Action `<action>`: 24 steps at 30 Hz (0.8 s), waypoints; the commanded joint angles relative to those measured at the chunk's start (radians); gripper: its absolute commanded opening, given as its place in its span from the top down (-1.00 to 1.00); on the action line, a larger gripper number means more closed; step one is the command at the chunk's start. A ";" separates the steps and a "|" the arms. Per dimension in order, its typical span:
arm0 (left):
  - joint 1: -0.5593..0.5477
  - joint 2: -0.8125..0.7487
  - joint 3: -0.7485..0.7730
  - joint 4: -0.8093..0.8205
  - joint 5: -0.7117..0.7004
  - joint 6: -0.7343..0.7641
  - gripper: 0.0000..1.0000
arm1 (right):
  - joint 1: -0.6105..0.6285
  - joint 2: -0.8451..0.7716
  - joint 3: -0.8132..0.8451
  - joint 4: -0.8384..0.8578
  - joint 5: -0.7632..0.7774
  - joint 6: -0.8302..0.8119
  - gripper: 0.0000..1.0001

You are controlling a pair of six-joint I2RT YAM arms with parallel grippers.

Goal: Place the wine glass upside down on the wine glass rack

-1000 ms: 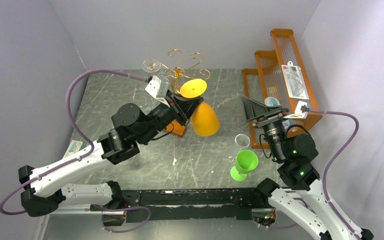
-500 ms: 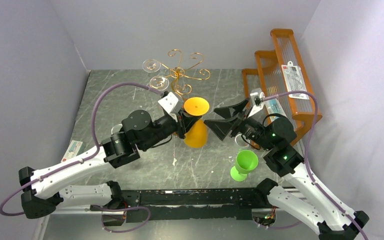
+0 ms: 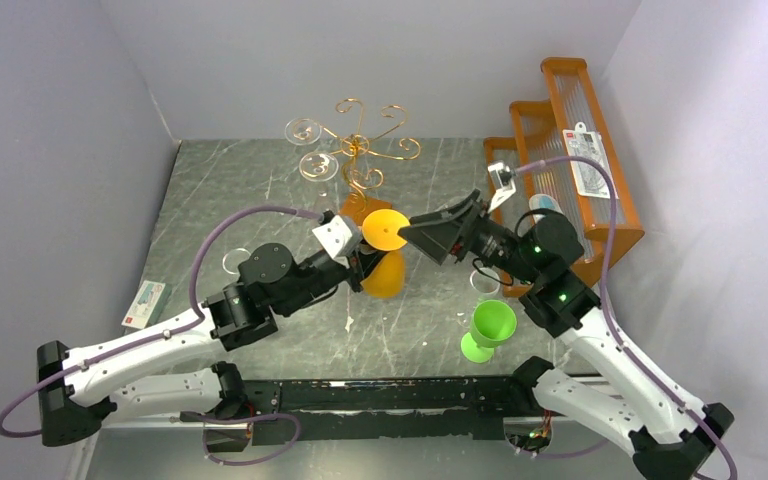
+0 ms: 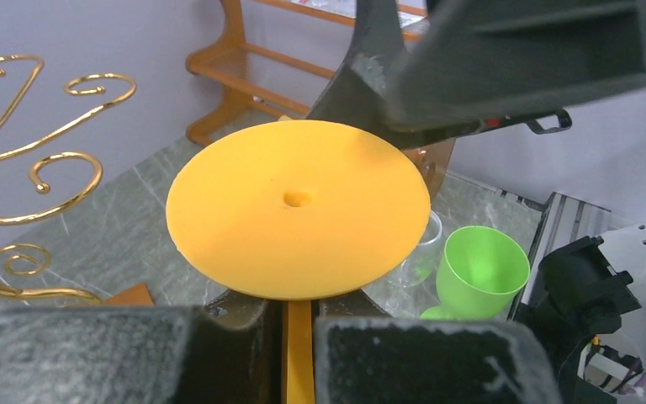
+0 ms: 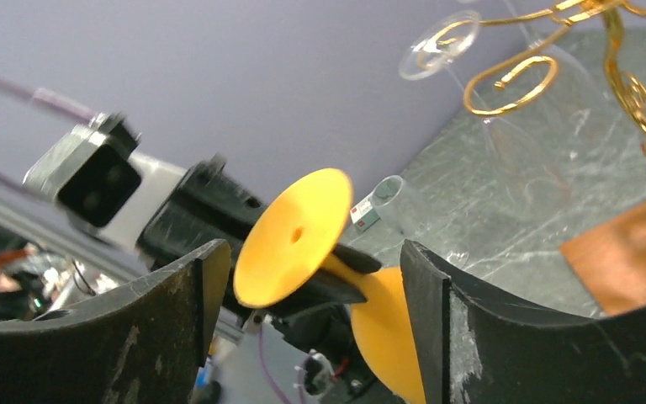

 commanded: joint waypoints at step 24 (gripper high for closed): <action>-0.005 -0.037 -0.094 0.120 -0.001 0.103 0.03 | -0.001 0.169 0.166 -0.263 0.018 0.285 1.00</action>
